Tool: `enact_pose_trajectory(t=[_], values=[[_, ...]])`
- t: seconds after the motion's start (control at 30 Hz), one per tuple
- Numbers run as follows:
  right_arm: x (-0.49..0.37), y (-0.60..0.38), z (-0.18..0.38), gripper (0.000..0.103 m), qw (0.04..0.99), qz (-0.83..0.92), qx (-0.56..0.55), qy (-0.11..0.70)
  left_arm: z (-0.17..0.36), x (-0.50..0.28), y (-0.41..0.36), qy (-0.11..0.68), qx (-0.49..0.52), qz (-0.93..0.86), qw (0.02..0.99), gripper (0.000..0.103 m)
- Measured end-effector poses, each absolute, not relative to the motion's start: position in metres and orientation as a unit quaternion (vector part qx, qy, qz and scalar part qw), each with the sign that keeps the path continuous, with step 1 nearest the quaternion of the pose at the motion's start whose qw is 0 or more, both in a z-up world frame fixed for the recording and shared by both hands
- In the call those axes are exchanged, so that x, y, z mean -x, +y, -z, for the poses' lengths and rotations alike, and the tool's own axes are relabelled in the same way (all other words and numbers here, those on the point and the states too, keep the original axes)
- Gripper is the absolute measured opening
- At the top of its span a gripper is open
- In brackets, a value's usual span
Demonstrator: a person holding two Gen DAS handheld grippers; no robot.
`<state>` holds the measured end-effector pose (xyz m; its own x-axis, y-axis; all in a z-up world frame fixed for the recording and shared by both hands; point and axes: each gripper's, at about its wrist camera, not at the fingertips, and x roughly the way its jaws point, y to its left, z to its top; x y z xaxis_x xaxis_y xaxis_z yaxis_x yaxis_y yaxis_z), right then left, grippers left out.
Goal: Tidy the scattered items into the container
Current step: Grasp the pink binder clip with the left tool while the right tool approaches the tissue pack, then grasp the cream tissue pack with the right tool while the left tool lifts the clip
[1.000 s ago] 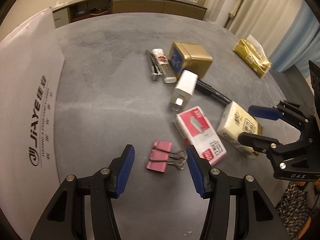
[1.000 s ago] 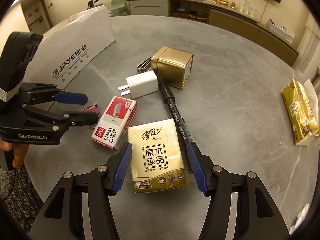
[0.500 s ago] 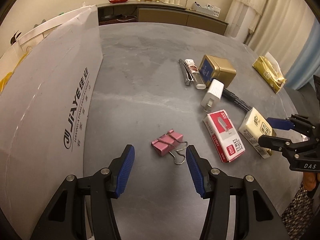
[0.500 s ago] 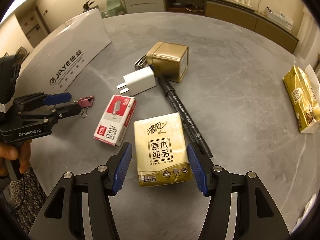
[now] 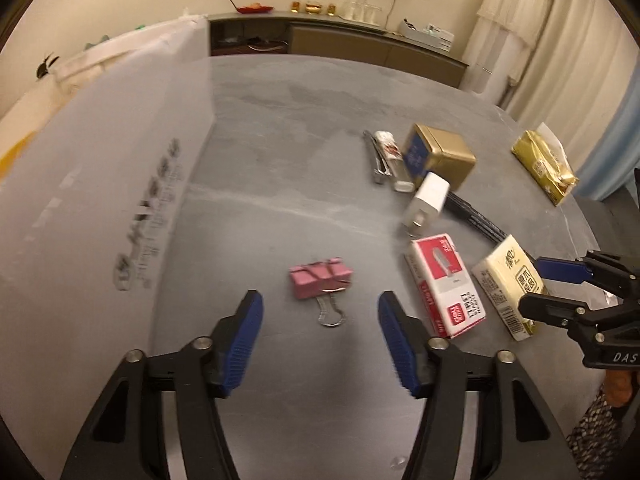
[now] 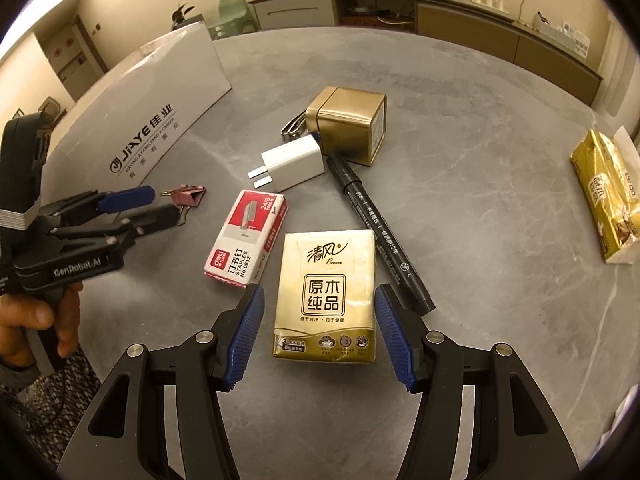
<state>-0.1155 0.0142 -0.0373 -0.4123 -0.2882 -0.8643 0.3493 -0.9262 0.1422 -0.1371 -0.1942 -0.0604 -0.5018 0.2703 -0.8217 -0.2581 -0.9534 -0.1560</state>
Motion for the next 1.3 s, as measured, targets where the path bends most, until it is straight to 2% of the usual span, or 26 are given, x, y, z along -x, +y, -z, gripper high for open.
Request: enact_pose_trajectory(t=[0.27, 0.37, 0.67, 0.83, 1.3], values=[[0.117, 0.009, 0.042, 0.061, 0.184, 0.841, -0.507, 0.045, 0.065, 0.151, -0.183, -0.005, 0.469, -0.873, 0.131, 0.061], [0.115, 0.006, 0.043, 0.061, 0.186, 0.840, -0.507, 0.054, 0.064, 0.150, -0.182, 0.010, 0.459, -0.879, 0.130, 0.037], [0.115, 0.006, 0.046, 0.060, 0.186, 0.838, -0.511, 0.053, 0.063, 0.149, -0.190, -0.011, 0.460, -0.876, 0.144, 0.036], [0.115, 0.006, 0.045, 0.055, 0.185, 0.840, -0.508, 0.046, 0.059, 0.145, -0.191, -0.013, 0.456, -0.877, 0.149, 0.036], [0.115, 0.012, 0.040, 0.052, 0.185, 0.845, -0.501, 0.027, 0.038, 0.138, -0.189, -0.020, 0.436, -0.884, 0.165, 0.036]])
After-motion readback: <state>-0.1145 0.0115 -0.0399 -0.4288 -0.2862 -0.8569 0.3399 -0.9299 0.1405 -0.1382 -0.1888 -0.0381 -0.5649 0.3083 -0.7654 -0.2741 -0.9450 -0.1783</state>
